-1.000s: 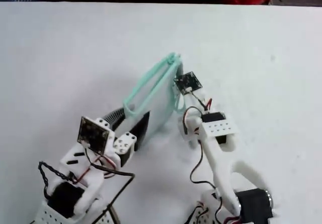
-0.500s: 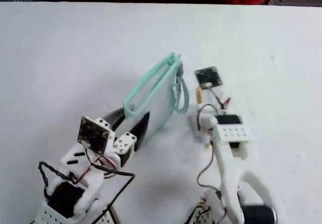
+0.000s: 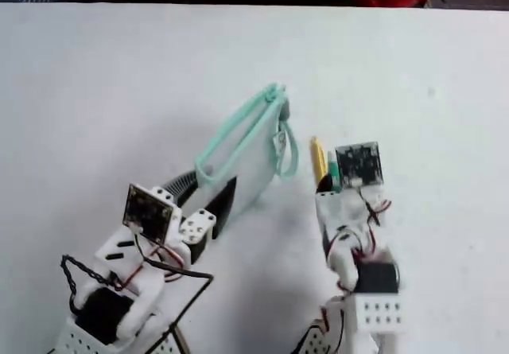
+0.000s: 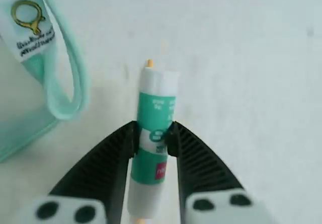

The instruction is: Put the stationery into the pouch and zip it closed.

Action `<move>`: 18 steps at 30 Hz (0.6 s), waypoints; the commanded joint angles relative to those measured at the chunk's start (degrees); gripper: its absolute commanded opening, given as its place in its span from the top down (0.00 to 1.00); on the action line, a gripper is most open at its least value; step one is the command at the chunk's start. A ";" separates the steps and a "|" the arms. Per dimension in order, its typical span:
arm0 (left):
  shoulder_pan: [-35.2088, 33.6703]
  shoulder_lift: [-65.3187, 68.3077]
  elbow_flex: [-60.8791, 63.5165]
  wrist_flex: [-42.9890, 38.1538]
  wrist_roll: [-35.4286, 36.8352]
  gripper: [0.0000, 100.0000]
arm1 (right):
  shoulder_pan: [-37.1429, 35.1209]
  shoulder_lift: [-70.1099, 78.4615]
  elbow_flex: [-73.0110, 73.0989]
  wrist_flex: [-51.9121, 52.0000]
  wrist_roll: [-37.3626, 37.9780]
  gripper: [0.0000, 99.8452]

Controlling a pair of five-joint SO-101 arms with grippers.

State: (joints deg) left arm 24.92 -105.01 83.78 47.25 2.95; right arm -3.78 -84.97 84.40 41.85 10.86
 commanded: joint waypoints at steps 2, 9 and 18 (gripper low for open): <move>0.66 0.31 0.09 0.18 0.62 0.86 | -3.82 -15.52 -1.14 4.79 1.67 0.98; 0.57 0.31 0.09 0.18 0.62 0.86 | -13.14 -12.26 -20.92 5.32 4.92 0.98; 1.01 0.31 0.09 0.18 0.62 0.86 | -24.48 17.45 -52.13 -1.36 4.84 0.98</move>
State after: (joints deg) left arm 24.92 -105.01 83.78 47.43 2.95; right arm -25.14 -77.58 41.32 43.25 15.16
